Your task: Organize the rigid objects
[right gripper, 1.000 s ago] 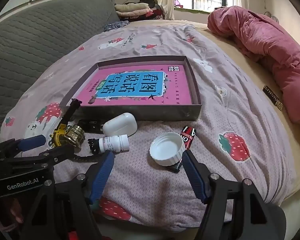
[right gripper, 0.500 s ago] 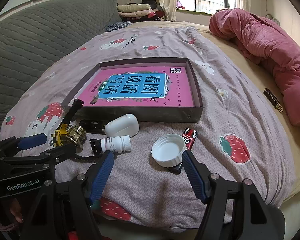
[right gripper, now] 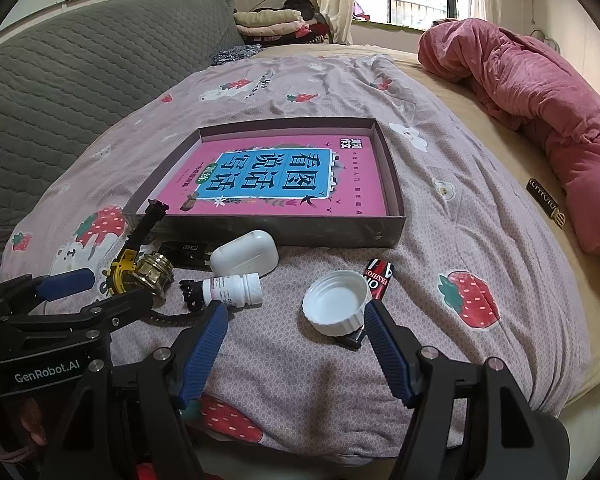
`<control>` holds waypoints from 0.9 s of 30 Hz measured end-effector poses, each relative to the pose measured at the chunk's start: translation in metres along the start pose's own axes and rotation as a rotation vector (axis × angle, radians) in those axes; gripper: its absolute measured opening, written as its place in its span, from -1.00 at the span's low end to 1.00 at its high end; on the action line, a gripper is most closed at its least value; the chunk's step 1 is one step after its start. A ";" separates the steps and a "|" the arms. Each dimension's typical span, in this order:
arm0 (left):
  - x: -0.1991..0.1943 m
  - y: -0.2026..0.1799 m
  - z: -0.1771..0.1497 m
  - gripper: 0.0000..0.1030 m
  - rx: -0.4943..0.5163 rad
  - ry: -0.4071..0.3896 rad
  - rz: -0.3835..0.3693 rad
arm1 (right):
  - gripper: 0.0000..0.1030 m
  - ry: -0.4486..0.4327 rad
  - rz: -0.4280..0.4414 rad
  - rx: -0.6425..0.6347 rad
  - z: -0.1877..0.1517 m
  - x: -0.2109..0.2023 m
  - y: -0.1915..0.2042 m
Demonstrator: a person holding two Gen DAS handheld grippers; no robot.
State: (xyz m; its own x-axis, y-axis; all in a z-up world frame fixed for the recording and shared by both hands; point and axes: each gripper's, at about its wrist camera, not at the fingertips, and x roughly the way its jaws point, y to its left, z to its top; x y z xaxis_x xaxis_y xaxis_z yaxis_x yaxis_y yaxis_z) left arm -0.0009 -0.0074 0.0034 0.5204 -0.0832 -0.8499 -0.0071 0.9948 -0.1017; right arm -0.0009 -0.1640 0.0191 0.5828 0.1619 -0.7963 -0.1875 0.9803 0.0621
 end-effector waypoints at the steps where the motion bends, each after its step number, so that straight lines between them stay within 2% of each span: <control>1: 0.000 0.000 0.000 0.60 0.001 -0.001 0.001 | 0.36 0.000 0.000 0.000 0.000 0.000 0.000; 27: -0.001 0.008 0.001 0.60 -0.015 0.008 -0.010 | 0.36 0.000 0.001 0.004 0.000 0.000 -0.002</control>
State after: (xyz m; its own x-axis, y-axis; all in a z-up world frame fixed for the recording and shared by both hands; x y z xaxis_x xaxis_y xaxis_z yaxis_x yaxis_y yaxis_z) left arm 0.0000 0.0010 0.0039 0.5138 -0.0937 -0.8528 -0.0149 0.9929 -0.1181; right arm -0.0001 -0.1659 0.0193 0.5825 0.1629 -0.7963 -0.1851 0.9806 0.0652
